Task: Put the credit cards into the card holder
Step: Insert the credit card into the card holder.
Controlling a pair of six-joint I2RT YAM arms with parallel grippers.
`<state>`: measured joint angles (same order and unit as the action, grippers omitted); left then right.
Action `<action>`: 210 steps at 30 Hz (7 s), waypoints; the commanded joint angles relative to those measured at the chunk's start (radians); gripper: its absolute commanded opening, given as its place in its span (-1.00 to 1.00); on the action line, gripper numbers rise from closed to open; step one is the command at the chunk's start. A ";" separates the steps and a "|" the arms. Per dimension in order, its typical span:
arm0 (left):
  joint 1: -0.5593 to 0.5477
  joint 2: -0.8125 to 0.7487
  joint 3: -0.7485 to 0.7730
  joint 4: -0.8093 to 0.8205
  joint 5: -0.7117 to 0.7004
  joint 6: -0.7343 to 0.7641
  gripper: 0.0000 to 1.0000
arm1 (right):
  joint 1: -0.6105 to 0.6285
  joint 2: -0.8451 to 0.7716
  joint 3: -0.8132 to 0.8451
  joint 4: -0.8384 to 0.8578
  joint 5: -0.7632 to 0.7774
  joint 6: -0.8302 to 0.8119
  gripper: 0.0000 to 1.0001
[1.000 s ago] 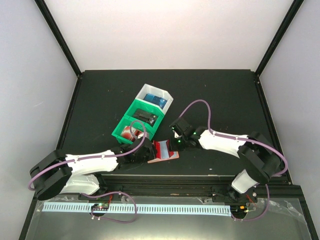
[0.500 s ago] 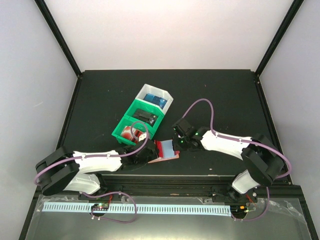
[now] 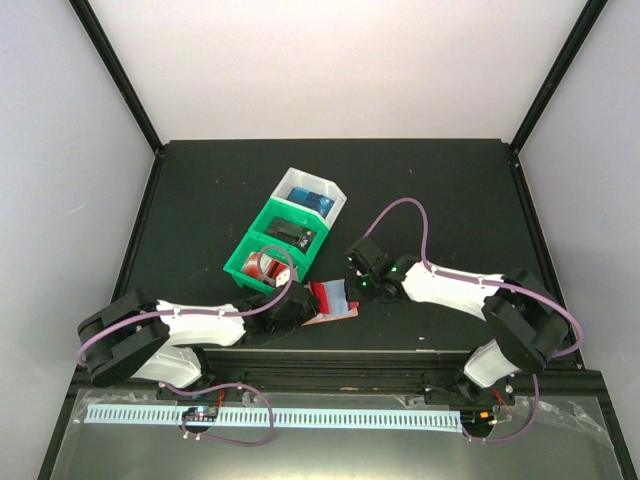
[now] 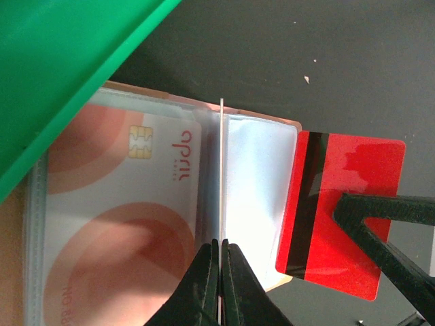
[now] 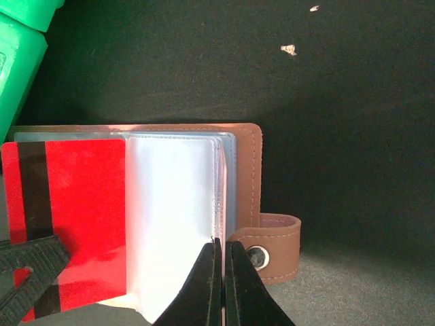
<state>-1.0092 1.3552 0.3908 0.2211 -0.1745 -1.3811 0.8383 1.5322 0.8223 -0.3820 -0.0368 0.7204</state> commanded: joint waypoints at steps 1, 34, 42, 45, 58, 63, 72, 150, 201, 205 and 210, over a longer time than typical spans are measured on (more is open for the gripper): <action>-0.007 0.023 -0.028 0.096 0.023 -0.060 -0.97 | 0.004 0.009 -0.037 -0.002 0.017 0.012 -0.98; -0.017 0.041 -0.089 0.327 0.044 -0.002 -0.96 | 0.004 0.005 -0.038 0.010 0.014 0.017 -0.98; -0.017 0.099 -0.049 0.310 0.064 0.028 -0.88 | 0.004 0.003 -0.040 0.009 0.015 0.016 -0.98; -0.017 0.111 -0.045 0.313 0.064 0.034 -0.87 | 0.004 0.003 -0.040 0.011 0.014 0.016 -0.98; -0.019 0.124 -0.022 0.285 0.086 0.063 -0.61 | 0.004 0.003 -0.040 0.011 0.022 0.018 -0.98; -0.024 0.123 0.036 0.150 0.110 0.115 -0.36 | 0.004 0.003 -0.039 0.012 0.023 0.019 -0.98; -0.048 0.105 0.096 -0.100 0.085 0.161 0.00 | 0.005 -0.001 -0.043 0.015 0.022 0.021 -0.98; -0.054 0.186 0.349 -0.330 0.144 0.389 0.46 | 0.004 -0.040 -0.061 -0.026 0.115 0.020 -0.98; -0.006 0.071 0.239 -0.362 0.066 0.402 -0.33 | 0.153 -0.182 -0.114 -0.084 -0.102 -0.109 -0.98; 0.008 0.072 0.217 -0.351 0.077 0.399 -0.38 | 0.179 -0.140 -0.102 -0.092 -0.112 -0.114 -0.98; 0.031 0.081 0.190 -0.318 0.101 0.396 -0.49 | 0.186 -0.123 -0.097 -0.100 -0.117 -0.122 -0.98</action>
<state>-0.9962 1.4456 0.5980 -0.1200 -0.0849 -0.9741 1.0161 1.3987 0.7048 -0.4599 -0.1444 0.6178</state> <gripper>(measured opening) 0.275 0.019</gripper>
